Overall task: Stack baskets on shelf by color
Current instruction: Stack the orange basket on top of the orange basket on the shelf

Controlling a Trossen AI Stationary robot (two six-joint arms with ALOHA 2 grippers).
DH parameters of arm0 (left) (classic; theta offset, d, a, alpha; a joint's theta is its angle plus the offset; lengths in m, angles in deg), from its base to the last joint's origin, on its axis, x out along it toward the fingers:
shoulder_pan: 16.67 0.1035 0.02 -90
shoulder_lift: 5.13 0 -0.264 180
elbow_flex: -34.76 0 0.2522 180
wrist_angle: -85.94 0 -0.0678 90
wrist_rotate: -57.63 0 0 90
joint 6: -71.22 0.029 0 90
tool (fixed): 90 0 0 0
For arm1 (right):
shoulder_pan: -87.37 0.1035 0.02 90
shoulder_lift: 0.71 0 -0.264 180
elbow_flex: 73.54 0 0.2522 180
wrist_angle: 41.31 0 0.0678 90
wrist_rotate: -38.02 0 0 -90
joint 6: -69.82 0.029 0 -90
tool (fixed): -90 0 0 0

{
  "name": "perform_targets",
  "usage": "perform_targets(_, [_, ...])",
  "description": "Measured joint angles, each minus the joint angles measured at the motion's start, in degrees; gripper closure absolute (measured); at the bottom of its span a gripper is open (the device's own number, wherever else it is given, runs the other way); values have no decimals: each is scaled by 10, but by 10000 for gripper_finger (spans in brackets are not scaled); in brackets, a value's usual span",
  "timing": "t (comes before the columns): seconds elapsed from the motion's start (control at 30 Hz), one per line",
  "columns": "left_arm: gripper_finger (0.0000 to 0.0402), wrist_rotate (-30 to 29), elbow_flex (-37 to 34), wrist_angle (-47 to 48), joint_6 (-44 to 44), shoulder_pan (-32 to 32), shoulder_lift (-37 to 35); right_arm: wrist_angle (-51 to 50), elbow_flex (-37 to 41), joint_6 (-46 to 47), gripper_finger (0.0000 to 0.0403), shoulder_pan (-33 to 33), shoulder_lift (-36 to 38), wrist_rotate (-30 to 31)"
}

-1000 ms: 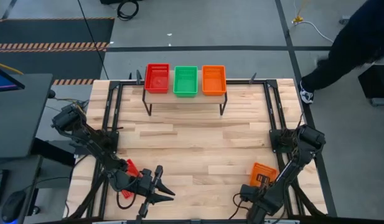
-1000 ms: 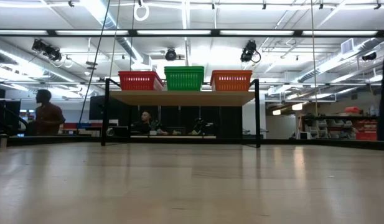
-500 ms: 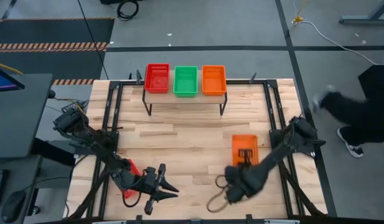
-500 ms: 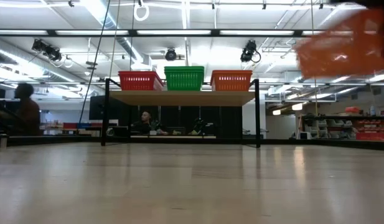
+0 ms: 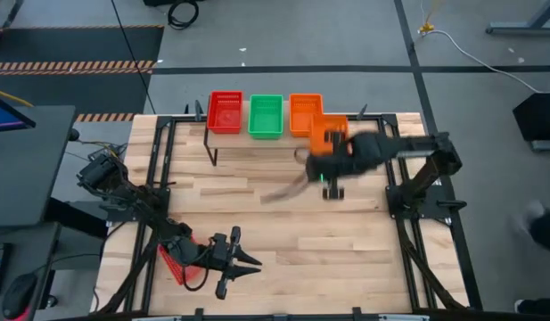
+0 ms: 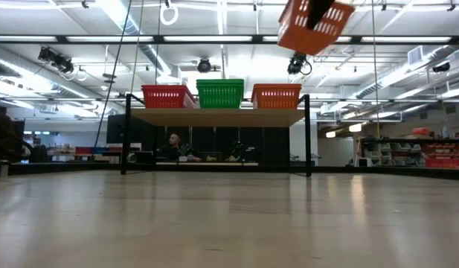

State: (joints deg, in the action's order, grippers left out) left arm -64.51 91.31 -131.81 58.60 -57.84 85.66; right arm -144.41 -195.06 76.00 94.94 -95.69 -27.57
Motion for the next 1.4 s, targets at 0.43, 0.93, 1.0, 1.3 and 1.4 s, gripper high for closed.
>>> perform_targets(0.43, [342,-15,0,198,-62,75,-97,160,-1,-195,393,-200,-23,-79])
perform_targets(0.93, [340,-13,0,387,-36,147,-198,207,-1,-246,393,-310,-61,-157])
perform_targets(1.0, [338,-8,0,391,-29,153,-198,199,0,-248,393,-316,-66,-163])
perform_targets(1.3, [338,24,0,397,-32,174,-198,204,0,-238,370,-320,-80,-172])
perform_targets(1.4, [340,24,0,397,-35,171,-198,206,0,-238,353,-320,-80,-172])
